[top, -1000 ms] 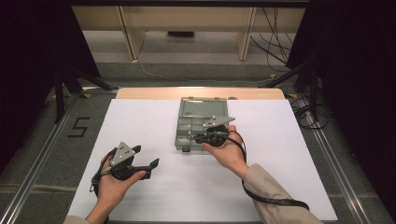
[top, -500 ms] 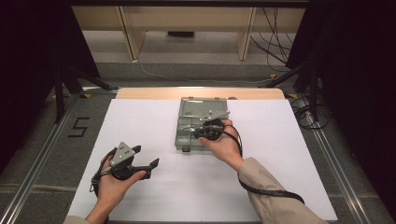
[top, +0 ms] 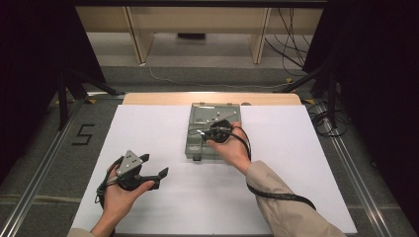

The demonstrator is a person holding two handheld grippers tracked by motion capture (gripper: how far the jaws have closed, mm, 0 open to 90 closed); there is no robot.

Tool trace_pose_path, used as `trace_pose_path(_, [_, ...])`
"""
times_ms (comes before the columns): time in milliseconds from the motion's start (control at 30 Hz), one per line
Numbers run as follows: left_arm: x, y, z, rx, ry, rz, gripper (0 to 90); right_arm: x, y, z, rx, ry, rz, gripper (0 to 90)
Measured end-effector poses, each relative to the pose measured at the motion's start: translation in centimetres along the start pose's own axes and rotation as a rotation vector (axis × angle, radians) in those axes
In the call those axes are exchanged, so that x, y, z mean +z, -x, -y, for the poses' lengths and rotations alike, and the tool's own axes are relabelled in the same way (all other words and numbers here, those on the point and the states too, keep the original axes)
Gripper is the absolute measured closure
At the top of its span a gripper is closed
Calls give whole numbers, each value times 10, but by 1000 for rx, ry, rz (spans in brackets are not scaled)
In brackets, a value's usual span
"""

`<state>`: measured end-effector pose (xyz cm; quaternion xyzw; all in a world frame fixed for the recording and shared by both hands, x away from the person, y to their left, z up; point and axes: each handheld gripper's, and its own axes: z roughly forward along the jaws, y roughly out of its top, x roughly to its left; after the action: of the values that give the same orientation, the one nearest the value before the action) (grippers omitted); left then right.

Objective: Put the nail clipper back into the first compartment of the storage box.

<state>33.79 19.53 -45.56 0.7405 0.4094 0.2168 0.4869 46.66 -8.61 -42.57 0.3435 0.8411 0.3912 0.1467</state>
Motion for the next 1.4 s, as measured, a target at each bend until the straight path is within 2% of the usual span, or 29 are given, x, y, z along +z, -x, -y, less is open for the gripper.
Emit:
trace_pose_path(67, [0,0,0,6,0,1,148,1,2,-2,-2,-16,-6,797])
trace_pose_path(233, [0,-1,0,7,0,1,148,9,1,-6,20,-11,3,797])
trace_pose_path(300, [0,-1,0,7,-1,1,148,13,2,-7,3,-8,9,797])
trace_pose_path(367, [0,-1,0,8,0,2,148,14,2,-9,22,-36,-2,797])
trace_pose_path(433, [0,-1,0,7,0,2,148,18,3,-9,12,-37,3,798])
trace_pose_path(467, [0,-1,0,6,1,3,148,18,3,-10,32,-43,-2,798])
trace_pose_path(500, [0,-1,0,6,2,3,148,21,4,-9,19,-28,8,798])
trace_pose_path(533, [0,-1,0,7,1,3,148,22,3,-10,34,-34,5,797])
trace_pose_path(567, [0,-1,0,6,1,3,148,22,5,-11,20,-44,5,797])
trace_pose_path(600, [0,0,0,5,1,3,148,23,4,-11,44,-49,0,798])
trace_pose_path(633, [0,0,0,4,1,4,148,23,5,-12,41,-53,-1,798])
trace_pose_path(800, [0,0,0,1,-3,4,148,30,8,-15,26,-60,17,797])
trace_pose_path(833, [0,0,0,1,-3,5,148,30,7,-16,40,-70,14,797])
trace_pose_path(967, [-1,-1,0,12,-7,0,148,35,10,-17,41,-72,26,797])
trace_pose_path(1000, [0,-1,0,11,-1,4,148,37,11,-18,49,-89,26,797])
trace_pose_path(1067, [-1,-2,0,10,0,8,148,39,12,-18,42,-84,30,798])
trace_pose_path(1100, [-1,-2,0,11,0,9,148,41,12,-18,53,-78,37,797])
trace_pose_path(1133, [-1,-2,0,11,0,9,148,41,13,-18,35,-87,37,797])
trace_pose_path(1167, [-1,-2,0,11,-2,9,148,42,13,-19,39,-78,39,797])
trace_pose_path(1200, [0,-2,0,12,-2,9,148,41,13,-20,49,-91,29,797])
trace_pose_path(1333, [0,-1,0,10,0,6,148,45,13,-22,24,-71,47,797])
trace_pose_path(1367, [0,-1,0,11,0,6,148,45,12,-23,40,-85,44,797])
trace_pose_path(1400, [0,-1,0,11,0,6,148,47,12,-22,17,-73,51,797])
